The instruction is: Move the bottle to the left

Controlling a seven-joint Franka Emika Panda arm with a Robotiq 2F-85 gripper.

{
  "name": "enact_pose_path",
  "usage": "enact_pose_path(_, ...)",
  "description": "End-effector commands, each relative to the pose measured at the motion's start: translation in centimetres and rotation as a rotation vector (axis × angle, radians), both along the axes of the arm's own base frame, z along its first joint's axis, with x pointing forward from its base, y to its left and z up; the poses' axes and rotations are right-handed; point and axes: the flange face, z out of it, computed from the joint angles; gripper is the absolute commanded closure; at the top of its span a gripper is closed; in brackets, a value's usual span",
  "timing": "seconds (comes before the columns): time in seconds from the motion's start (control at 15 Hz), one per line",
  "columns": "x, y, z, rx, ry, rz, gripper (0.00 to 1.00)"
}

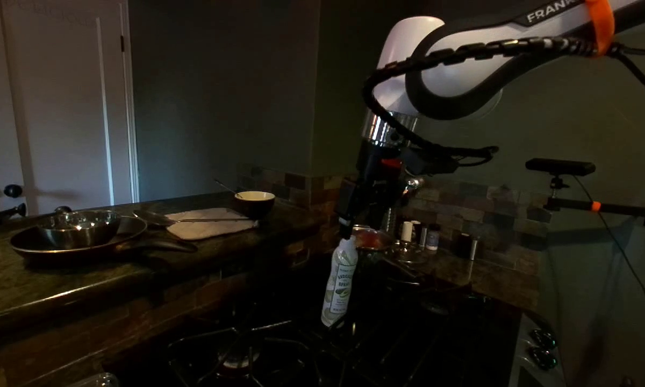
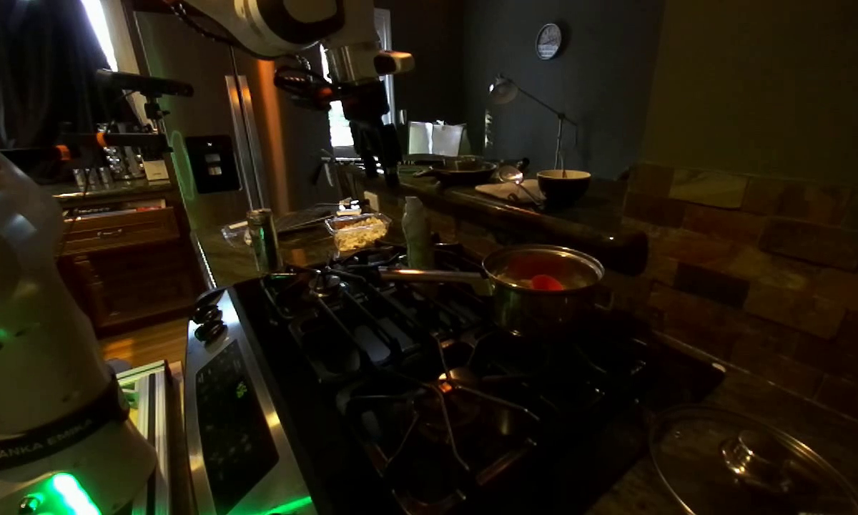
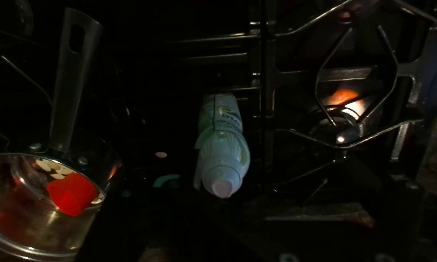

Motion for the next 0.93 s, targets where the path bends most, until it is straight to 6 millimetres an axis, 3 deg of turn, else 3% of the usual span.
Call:
enact_pose_path(0.0,0.1,-0.1,-0.2,-0.010,0.006,-0.005,0.00)
enact_pose_path(0.53,3.5,-1.6,-3.5,0.059,0.021,-0.023,0.00)
enact_pose_path(0.87,4.6,-2.7,-5.0,0.031,0.036,-0.094,0.00)
